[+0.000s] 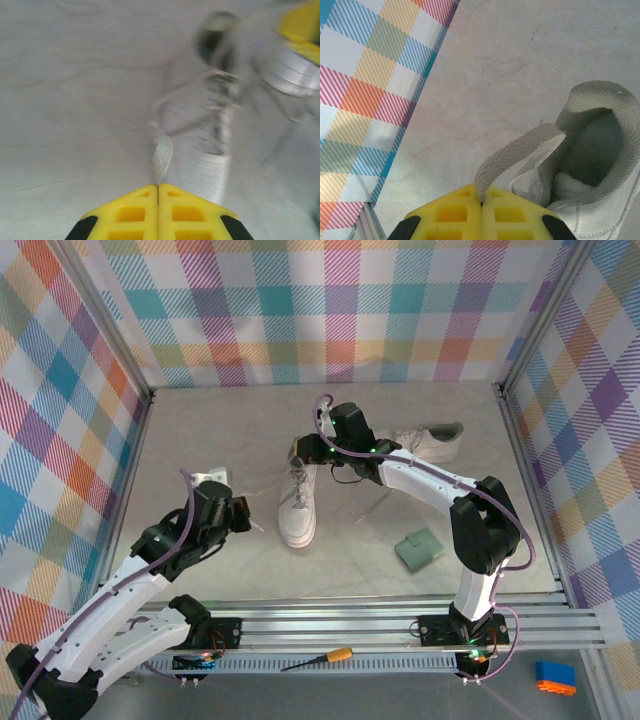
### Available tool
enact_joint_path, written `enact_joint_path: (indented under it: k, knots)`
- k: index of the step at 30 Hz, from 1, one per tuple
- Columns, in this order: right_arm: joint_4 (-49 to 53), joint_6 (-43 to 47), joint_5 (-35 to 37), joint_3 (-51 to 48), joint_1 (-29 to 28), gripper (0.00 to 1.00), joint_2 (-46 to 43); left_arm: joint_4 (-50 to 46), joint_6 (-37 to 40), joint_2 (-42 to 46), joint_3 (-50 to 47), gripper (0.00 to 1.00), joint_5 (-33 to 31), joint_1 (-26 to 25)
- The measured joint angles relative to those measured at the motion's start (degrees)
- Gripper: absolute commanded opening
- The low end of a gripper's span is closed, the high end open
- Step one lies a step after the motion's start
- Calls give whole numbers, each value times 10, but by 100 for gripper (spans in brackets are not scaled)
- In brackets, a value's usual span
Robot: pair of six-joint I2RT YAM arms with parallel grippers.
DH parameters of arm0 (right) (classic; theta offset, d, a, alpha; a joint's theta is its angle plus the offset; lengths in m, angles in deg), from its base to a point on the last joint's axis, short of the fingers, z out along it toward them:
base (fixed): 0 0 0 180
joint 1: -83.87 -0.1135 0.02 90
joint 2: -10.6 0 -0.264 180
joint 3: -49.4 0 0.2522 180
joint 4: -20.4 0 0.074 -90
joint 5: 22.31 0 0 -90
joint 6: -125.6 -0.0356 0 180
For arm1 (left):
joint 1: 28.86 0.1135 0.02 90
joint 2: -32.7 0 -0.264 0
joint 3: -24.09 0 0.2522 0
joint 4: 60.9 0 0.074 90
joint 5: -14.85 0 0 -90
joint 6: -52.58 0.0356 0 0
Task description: Tie the shoes
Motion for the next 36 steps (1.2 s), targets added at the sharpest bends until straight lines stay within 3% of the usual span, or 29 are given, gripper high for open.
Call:
enact_joint_path:
  k: [6,11,15,16,18,21,25,28,33,36]
  knots:
    - [-2,-25,-22,3,8,0,5,114,11,-54,-5,0,29,-111]
    - [-10,-51,-37,5,24,0,12,212,13,-167,10,1,53,-163]
    - [-14,-63,-42,5,31,0,13,279,17,-252,41,55,84,-184]
    - [-14,-66,-43,5,33,0,13,287,17,-257,41,63,85,-184]
    - [-14,-67,-43,5,35,0,13,295,19,-251,38,68,76,-185]
    - [-14,-68,-45,5,35,0,13,299,20,-199,16,67,42,-186]
    - [-17,-67,-54,4,35,0,13,284,17,-121,-2,57,-14,-165]
    - [-33,-63,-69,-4,35,0,12,264,2,-99,-2,50,-31,-100]
    - [-66,-31,-90,-45,33,0,8,240,-37,-118,-2,40,2,37]
    - [-79,-25,-90,-75,30,0,-2,234,-42,-138,-2,33,33,59]
